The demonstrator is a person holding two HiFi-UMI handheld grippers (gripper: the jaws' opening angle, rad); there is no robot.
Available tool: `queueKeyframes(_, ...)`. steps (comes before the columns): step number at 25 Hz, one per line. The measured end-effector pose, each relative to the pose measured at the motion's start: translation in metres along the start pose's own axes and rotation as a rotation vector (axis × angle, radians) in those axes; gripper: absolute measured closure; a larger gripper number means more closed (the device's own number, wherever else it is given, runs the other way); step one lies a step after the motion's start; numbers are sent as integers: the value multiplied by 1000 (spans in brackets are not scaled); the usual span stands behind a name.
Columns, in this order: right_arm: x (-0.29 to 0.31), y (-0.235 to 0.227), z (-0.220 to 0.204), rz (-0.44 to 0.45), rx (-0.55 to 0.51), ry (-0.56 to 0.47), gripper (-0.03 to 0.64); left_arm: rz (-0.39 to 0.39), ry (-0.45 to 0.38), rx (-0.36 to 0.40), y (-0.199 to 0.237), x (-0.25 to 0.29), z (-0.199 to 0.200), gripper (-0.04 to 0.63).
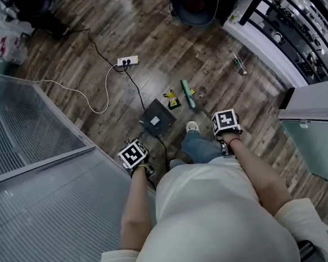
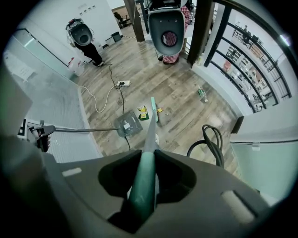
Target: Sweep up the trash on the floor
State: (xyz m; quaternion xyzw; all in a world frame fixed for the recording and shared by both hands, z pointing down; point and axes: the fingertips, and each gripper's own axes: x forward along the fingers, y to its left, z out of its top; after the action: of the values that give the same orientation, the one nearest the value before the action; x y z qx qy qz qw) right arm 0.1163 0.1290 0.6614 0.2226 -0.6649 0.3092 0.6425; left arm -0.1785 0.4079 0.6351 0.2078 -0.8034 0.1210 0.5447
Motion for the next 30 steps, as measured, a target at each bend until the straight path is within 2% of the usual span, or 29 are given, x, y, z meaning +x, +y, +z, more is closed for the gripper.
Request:
queueKeyframes(9, 8, -13, 58, -37, -149, 24, 518, 35, 19, -24, -24, 17, 25, 502)
queueKeyframes(16, 18, -8, 95, -66, -275, 51, 518, 50, 43, -45, -41, 30, 28, 502)
queueKeyframes(23, 27, -1, 122, -110, -423, 80, 518, 71, 52, -34, -54, 38, 34, 502)
queueKeyframes(30, 37, 1, 127, -152, -559, 138, 518, 82, 59, -29, -62, 43, 39, 502)
